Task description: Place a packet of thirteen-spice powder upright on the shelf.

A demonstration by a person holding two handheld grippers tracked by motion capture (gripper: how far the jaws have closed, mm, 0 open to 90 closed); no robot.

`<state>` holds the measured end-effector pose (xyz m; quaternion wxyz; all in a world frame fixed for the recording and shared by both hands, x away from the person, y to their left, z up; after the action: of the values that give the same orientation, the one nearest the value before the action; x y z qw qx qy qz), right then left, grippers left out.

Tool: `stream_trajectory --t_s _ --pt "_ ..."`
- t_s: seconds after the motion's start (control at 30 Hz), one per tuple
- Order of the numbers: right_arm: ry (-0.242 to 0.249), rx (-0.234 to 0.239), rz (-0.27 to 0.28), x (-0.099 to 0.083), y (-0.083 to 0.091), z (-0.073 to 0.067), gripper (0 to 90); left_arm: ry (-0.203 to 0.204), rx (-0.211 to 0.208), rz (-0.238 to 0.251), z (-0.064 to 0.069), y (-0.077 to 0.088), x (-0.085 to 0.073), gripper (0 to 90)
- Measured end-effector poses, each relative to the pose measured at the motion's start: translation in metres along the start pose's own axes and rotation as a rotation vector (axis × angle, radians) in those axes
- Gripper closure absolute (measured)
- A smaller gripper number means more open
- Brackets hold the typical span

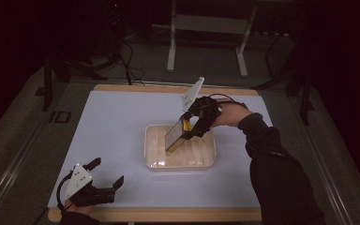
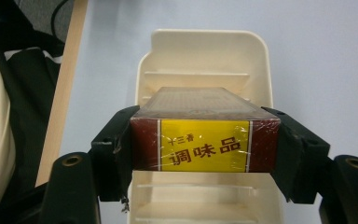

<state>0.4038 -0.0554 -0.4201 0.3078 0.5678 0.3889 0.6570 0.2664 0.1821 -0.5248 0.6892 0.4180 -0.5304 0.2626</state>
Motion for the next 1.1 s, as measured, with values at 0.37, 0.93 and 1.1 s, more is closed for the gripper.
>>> stream_trajectory --t_s 0.37,0.93,1.1 --pt "-0.036 0.0 -0.017 -0.01 -0.021 0.011 32.1 0.002 0.008 0.009 -0.001 0.001 0.001 0.0" --pt "-0.036 0.01 -0.051 -0.01 -0.042 0.011 32.1 0.0 0.001 0.0 0.0 0.0 0.0 0.0" --pt "-0.021 0.003 -0.003 -0.006 -0.047 0.012 32.0 -0.002 -0.001 -0.001 0.0 0.0 0.0 0.0"
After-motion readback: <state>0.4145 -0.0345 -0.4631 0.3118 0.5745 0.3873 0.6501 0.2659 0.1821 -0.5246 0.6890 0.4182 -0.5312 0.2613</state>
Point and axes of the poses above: each handheld gripper's, and its own axes: y roughly backward along the jaws, x roughly out of its top, z roughly to its right, the point moved 9 cm from there along -y, roughly forward along the jaws, and after that the axes turned 4 degrees about y, right-handed, at the moved point
